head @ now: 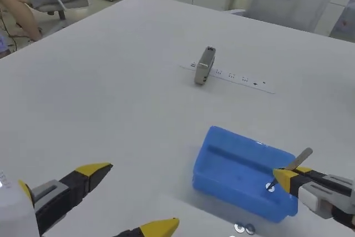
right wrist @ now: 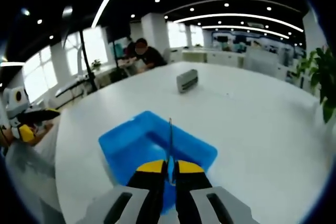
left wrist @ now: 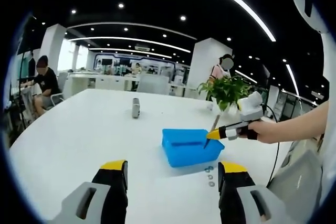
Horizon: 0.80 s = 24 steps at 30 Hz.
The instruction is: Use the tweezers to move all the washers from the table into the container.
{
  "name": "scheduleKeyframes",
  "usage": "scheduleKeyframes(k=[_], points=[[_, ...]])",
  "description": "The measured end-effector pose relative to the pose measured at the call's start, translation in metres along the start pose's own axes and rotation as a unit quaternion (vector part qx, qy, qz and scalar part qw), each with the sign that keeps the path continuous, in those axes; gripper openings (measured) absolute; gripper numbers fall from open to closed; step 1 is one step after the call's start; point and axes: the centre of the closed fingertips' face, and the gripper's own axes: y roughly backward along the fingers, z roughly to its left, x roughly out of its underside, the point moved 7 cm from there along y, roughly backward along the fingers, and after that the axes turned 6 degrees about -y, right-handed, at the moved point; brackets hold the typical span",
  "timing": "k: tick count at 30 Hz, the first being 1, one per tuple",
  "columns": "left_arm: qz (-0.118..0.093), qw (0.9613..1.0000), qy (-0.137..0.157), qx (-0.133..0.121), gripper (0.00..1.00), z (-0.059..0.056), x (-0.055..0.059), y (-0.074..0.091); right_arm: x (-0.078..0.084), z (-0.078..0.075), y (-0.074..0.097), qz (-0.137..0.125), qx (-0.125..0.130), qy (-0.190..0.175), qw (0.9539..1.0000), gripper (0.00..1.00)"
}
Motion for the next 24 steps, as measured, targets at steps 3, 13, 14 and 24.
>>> scheduleKeyframes(k=[3,13,14,24], points=[[0.005,1.0000,0.001,0.002,0.70,-0.001,0.001,0.000,0.001,0.001,-0.001,0.008,-0.006,0.006,0.9999,0.03],[-0.006,0.9999,0.002,0.008,0.68,-0.002,-0.002,0.002,0.003,0.002,0.002,0.014,-0.001,0.014,0.9998,0.04],[-0.006,0.9999,0.003,0.008,0.69,-0.001,-0.002,0.002,0.003,0.002,0.003,0.014,0.000,0.014,0.9998,0.04],[0.001,1.0000,-0.002,0.009,0.68,0.000,0.001,0.002,-0.013,0.027,0.039,-0.024,-0.019,0.006,0.9995,0.03]])
